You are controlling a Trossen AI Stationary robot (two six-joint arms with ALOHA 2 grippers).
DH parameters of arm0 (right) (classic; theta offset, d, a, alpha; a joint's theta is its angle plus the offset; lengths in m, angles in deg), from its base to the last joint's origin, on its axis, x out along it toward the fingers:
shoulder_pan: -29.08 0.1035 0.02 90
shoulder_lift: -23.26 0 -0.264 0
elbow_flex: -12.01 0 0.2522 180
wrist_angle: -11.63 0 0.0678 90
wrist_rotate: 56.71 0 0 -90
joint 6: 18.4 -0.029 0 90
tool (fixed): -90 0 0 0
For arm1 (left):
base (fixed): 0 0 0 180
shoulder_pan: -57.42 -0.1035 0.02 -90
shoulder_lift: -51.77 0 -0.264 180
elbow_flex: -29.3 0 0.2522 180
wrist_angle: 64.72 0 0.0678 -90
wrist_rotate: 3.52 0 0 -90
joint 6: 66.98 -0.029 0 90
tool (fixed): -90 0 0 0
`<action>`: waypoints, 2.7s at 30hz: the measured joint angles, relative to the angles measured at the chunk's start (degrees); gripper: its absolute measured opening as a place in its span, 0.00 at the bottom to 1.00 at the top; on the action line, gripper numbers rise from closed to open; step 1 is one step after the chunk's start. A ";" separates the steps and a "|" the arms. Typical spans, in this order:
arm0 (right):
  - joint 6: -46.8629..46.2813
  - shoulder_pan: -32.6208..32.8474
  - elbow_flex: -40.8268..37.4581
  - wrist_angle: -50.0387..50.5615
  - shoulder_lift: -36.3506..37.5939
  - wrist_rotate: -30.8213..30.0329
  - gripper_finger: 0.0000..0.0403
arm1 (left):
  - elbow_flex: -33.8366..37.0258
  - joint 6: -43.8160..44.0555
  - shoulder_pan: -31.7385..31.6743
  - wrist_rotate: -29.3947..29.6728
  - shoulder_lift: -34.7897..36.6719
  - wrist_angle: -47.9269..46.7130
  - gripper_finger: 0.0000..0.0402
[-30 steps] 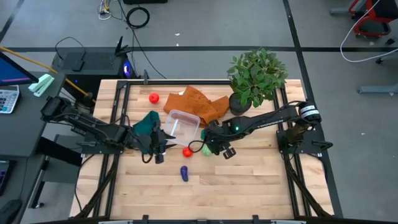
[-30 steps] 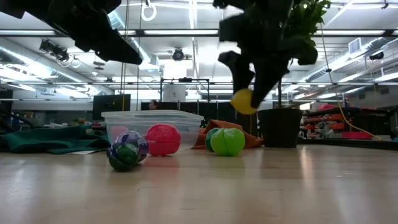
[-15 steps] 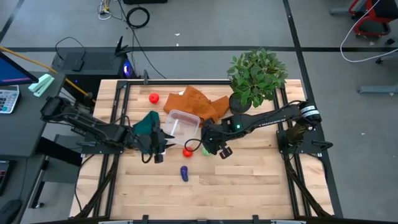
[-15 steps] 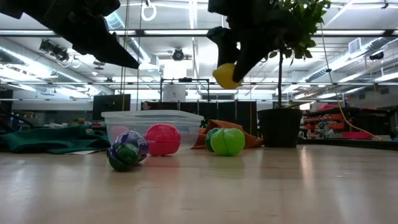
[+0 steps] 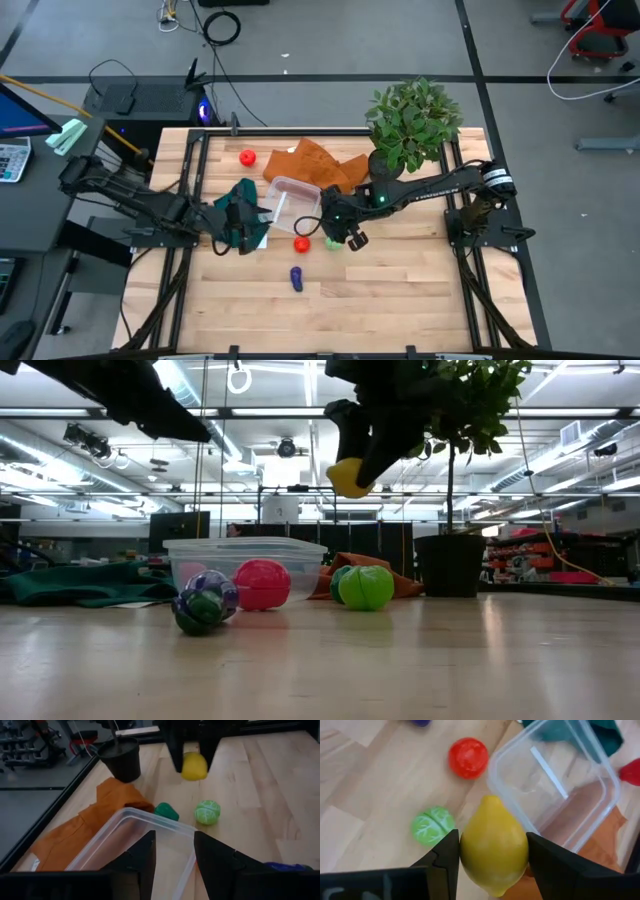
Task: Pick and placing Produce into tupperware
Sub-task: Put the yellow lemon into the transparent bin
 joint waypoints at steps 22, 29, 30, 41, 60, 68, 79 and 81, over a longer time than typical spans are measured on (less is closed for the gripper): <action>0.11 -2.15 23.84 9.00 -15.37 -4.58 0.39 | -0.02 -0.45 0.44 1.87 7.42 -8.83 0.33; -0.56 -3.05 37.02 13.26 -24.39 -7.24 0.39 | 0.00 2.20 1.43 4.75 9.13 -14.82 0.33; -0.45 -3.18 38.73 13.70 -25.54 -7.24 0.39 | 0.00 2.22 1.68 4.92 9.50 -14.83 0.33; -3.33 -8.06 45.64 16.86 -32.22 -4.28 0.39 | 5.62 5.47 3.90 6.72 16.55 -14.58 0.31; -11.09 -11.52 44.46 15.44 -35.58 4.83 0.39 | 8.94 7.61 3.85 7.05 17.43 -11.00 0.30; -11.41 -11.54 44.35 14.82 -38.20 5.14 0.39 | 8.94 8.01 3.85 7.04 17.42 -10.73 0.30; -11.63 -11.59 44.39 14.62 -38.71 6.29 0.39 | 8.94 8.04 3.85 6.59 17.41 -10.86 0.30; -11.65 -11.57 44.39 14.72 -38.71 6.31 0.39 | 8.94 8.10 3.87 6.57 17.43 -10.80 0.30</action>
